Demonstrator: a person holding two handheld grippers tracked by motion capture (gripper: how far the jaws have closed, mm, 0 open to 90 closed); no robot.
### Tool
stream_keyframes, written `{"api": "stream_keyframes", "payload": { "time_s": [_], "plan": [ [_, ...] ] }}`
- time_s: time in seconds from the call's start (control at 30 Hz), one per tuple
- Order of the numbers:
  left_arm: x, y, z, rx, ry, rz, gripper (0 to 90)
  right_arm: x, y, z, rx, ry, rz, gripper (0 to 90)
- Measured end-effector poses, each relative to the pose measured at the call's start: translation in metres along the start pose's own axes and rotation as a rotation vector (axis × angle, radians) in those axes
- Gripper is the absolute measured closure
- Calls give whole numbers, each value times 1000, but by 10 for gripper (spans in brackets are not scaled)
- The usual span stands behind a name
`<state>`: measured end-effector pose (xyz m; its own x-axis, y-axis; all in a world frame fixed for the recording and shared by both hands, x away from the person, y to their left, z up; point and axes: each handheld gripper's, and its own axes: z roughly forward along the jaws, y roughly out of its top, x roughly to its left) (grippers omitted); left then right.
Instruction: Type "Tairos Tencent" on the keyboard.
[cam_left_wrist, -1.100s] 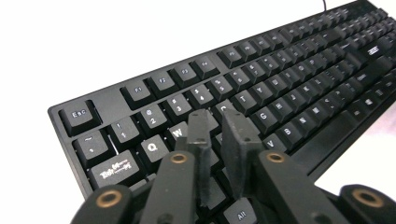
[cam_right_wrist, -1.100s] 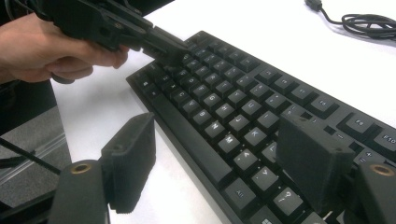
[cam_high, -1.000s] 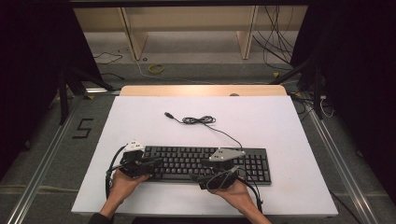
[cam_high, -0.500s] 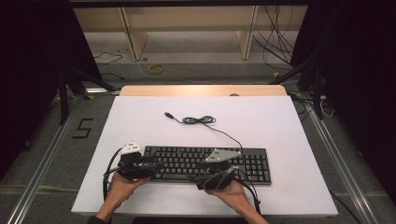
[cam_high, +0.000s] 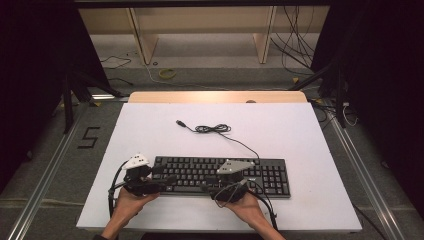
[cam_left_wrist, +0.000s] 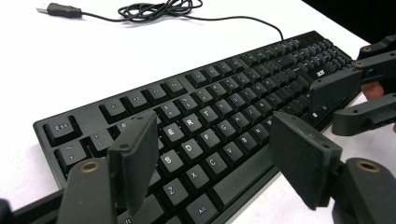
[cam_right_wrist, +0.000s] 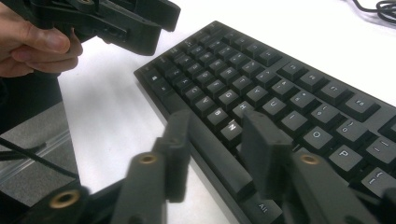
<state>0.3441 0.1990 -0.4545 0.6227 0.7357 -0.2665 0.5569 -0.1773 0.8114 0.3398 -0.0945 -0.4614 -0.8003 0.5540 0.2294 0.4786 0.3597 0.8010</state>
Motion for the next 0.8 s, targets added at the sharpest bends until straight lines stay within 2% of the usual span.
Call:
{"api": "stream_keyframes", "payload": {
  "time_s": [0.03,0.07,0.17,0.4,0.8],
  "plan": [
    [-1,0,-1,-6,1,-4,322,1,0,1,3,5,-1,690],
    [-1,-1,-1,-10,1,-5,322,1,0,1,3,5,-1,690],
    [-2,-1,-2,-12,2,-2,317,1,0,5,15,-2,-11,771],
    [-2,-4,-4,-24,9,-4,296,3,0,12,36,-8,-18,872],
    [-1,-9,-10,-44,16,-10,290,4,-2,22,66,-31,-34,900]
  ]
}}
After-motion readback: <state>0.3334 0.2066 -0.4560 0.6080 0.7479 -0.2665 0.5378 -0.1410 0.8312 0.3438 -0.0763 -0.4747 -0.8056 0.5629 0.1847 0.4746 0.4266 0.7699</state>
